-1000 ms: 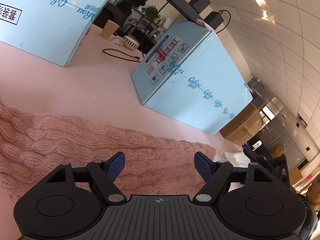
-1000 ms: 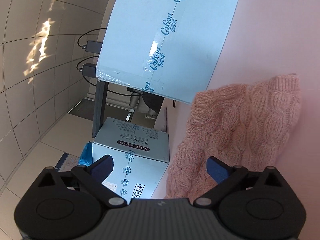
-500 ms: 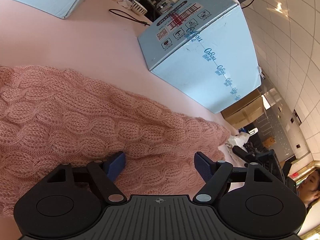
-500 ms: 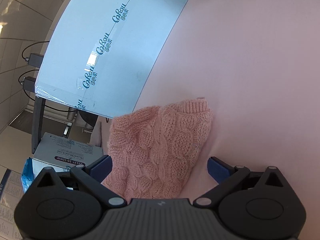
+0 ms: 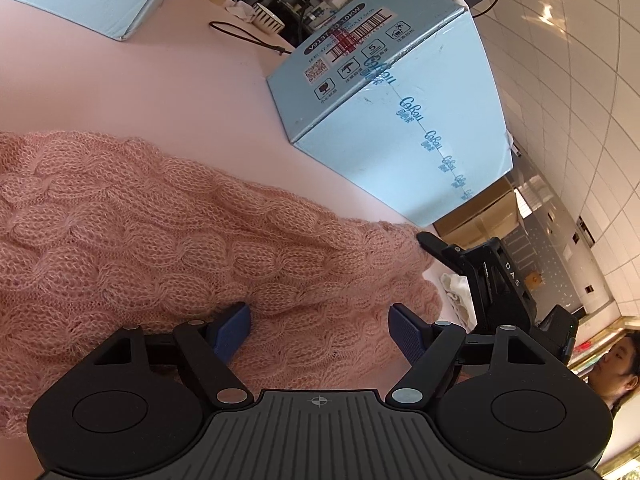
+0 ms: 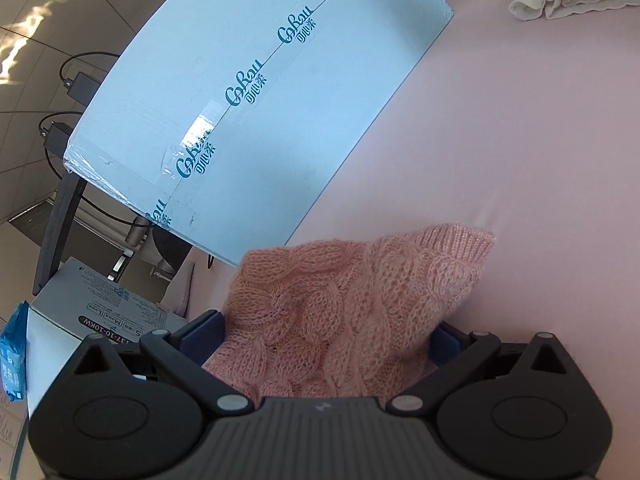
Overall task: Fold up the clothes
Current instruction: 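Grasp a bunch of sweater knit with the right gripper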
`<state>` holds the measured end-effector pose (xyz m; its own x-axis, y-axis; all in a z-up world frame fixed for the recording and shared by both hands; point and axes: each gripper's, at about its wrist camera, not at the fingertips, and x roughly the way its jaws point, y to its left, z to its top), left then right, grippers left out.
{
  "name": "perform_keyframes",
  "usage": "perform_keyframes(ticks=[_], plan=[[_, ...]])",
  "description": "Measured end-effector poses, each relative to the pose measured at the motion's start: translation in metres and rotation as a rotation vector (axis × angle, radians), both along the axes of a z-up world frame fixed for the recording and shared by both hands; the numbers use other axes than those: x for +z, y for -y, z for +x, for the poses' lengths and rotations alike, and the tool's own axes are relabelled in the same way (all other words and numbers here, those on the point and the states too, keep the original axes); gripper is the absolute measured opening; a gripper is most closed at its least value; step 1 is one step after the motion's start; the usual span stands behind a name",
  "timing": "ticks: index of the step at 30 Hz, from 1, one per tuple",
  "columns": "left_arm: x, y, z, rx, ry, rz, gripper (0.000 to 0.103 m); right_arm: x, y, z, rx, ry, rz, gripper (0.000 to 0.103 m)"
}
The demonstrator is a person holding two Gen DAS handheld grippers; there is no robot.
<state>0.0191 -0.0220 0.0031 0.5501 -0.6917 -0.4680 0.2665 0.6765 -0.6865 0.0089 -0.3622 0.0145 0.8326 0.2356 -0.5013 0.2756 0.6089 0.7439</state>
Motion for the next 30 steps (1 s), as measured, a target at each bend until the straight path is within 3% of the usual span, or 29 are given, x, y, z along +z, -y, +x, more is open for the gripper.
perform_keyframes(ticks=[3, 5, 6, 8, 11, 16, 20, 26, 30], plan=[[0.0, 0.0, 0.0, -0.002, 0.0, -0.003, 0.078, 0.0, -0.006, 0.003, 0.005, 0.006, -0.048, 0.099], [-0.001, -0.001, 0.0, -0.004, 0.001, -0.003, 0.078, -0.003, -0.004, 0.004, -0.007, 0.003, -0.046, 0.074], [-0.001, 0.0, 0.0, -0.004, 0.002, -0.003, 0.078, -0.006, 0.0, 0.004, -0.012, -0.001, -0.018, 0.066], [-0.001, 0.0, 0.001, -0.004, 0.002, -0.004, 0.078, -0.013, 0.008, 0.005, -0.023, -0.011, 0.039, 0.038], [-0.001, 0.0, 0.002, -0.005, -0.005, -0.008, 0.078, -0.03, 0.022, 0.007, -0.012, -0.018, 0.185, 0.023], [0.0, 0.0, 0.002, 0.014, -0.031, -0.031, 0.078, -0.036, 0.03, 0.002, -0.055, -0.026, 0.266, 0.019], [0.003, 0.02, -0.001, -0.039, -0.013, 0.026, 0.078, -0.031, 0.043, -0.011, -0.086, 0.008, 0.306, 0.017], [0.0, 0.056, 0.009, -0.139, -0.092, -0.003, 0.078, -0.02, 0.075, -0.033, -0.202, 0.045, 0.272, 0.017], [-0.001, 0.074, 0.008, -0.119, -0.095, 0.013, 0.078, -0.018, 0.093, -0.053, -0.278, 0.063, 0.254, 0.017]])
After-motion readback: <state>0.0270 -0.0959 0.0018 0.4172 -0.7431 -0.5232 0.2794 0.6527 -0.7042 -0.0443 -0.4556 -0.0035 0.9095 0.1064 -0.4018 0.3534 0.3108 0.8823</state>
